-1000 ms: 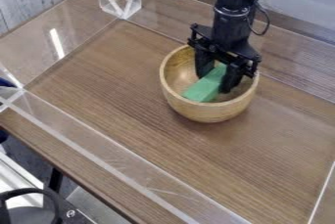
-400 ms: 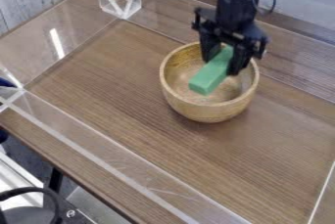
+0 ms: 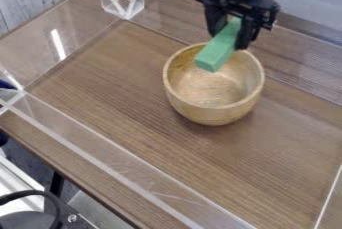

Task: Remove the green block from inside the brown bowl and put it on the table

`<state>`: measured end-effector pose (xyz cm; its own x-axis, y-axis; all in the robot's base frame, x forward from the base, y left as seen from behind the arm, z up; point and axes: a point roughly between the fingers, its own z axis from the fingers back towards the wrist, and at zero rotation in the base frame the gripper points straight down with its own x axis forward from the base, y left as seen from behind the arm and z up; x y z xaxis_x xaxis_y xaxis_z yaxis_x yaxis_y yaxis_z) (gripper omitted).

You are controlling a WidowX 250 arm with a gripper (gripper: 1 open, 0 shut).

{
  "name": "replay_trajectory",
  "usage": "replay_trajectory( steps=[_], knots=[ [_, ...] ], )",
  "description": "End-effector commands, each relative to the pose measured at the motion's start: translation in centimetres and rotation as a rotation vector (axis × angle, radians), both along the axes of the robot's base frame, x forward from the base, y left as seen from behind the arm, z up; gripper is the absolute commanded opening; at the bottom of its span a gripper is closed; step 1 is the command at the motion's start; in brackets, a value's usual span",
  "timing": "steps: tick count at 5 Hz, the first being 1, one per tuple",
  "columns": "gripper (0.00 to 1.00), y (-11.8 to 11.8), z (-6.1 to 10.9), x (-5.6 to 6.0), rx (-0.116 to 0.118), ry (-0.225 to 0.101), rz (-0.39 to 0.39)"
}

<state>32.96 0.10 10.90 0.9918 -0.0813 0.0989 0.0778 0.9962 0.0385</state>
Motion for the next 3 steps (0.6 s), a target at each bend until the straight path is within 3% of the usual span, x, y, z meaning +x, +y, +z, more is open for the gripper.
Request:
replay_trajectory(
  steps=[1, 2, 3],
  knots=[
    [0.0, 0.1, 0.5, 0.9, 0.005, -0.068, 0.041],
    [0.0, 0.1, -1.2, 0.5, 0.015, -0.062, 0.075],
    [0.0, -0.3, -1.5, 0.5, 0.02, -0.038, 0.09]
  ],
)
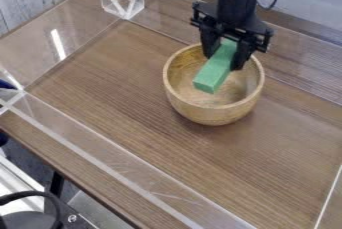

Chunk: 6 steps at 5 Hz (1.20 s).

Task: Remove the green block from inside the brown bowl and put it on the table

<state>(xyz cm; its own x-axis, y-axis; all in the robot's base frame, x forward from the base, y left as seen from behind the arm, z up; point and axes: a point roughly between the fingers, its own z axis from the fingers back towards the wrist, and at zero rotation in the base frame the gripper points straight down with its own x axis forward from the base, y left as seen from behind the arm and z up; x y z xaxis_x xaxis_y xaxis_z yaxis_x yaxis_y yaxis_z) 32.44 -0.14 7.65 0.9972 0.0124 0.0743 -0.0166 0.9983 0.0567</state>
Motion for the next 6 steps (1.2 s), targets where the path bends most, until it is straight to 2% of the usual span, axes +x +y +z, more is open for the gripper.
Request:
replay_trajectory(
  steps=[1, 3, 5, 6],
  knots=[
    [0.0, -0.6, 2.2, 1.1, 0.005, -0.055, 0.006],
    [0.0, -0.2, 1.9, 0.5, -0.014, -0.066, 0.045],
    [0.0, -0.4, 3.3, -0.3, -0.052, -0.076, 0.024],
    [0.0, 0.2, 3.5, -0.8, -0.019, -0.074, 0.037]
  ],
)
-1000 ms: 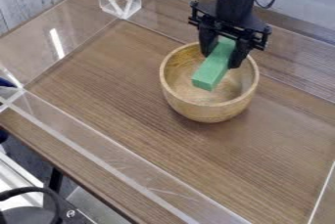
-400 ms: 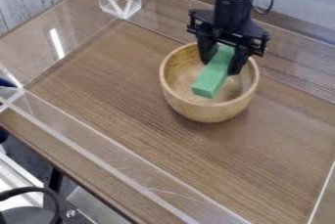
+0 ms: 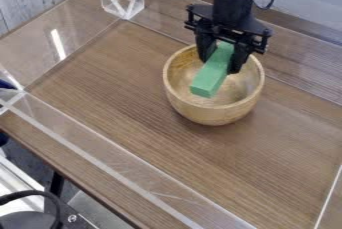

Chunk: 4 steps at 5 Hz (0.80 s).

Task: Remove the green block from inside the brown bowl and put it on the table

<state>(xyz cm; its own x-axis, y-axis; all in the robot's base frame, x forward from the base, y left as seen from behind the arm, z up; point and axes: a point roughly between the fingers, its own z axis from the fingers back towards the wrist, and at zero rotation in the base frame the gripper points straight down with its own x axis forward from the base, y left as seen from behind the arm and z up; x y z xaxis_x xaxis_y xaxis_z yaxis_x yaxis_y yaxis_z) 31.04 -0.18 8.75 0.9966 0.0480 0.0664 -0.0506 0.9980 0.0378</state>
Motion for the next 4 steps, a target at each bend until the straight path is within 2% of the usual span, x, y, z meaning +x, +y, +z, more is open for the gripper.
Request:
replay_trajectory(
  steps=[1, 2, 3, 4],
  knots=[
    [0.0, 0.7, 2.5, 0.4, 0.031, -0.078, 0.014],
    [0.0, 0.9, 3.0, -0.7, 0.028, -0.071, 0.014],
    [0.0, 1.4, 3.5, -2.4, 0.029, -0.06, 0.021],
    [0.0, 3.8, 3.4, -2.8, 0.019, -0.04, 0.049]
  ],
)
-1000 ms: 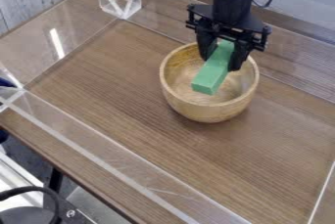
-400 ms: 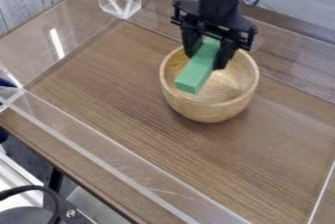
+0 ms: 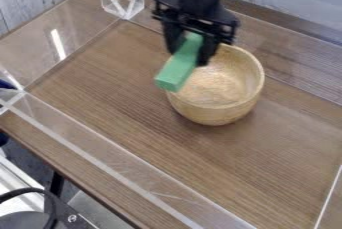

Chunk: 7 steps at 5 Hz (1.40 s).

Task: Remove the green block from inside the brown bowl and put it on the table

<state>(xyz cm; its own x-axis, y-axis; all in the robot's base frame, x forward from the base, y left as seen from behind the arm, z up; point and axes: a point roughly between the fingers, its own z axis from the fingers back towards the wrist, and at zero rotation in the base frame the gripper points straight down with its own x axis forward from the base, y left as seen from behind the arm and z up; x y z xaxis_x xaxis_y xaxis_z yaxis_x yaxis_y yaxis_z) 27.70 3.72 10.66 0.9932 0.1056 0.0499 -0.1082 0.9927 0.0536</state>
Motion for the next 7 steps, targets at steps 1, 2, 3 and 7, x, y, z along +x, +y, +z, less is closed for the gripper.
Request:
replay_trajectory(
  steps=[1, 2, 3, 7],
  knots=[
    [0.0, 3.7, 0.5, 0.2, -0.011, -0.034, 0.017],
    [0.0, 5.2, -0.5, -1.1, 0.03, -0.009, 0.044],
    [0.0, 5.1, -1.9, -2.7, 0.062, 0.031, 0.04],
    [0.0, 3.4, -4.6, -1.7, 0.001, 0.067, -0.011]
  ],
)
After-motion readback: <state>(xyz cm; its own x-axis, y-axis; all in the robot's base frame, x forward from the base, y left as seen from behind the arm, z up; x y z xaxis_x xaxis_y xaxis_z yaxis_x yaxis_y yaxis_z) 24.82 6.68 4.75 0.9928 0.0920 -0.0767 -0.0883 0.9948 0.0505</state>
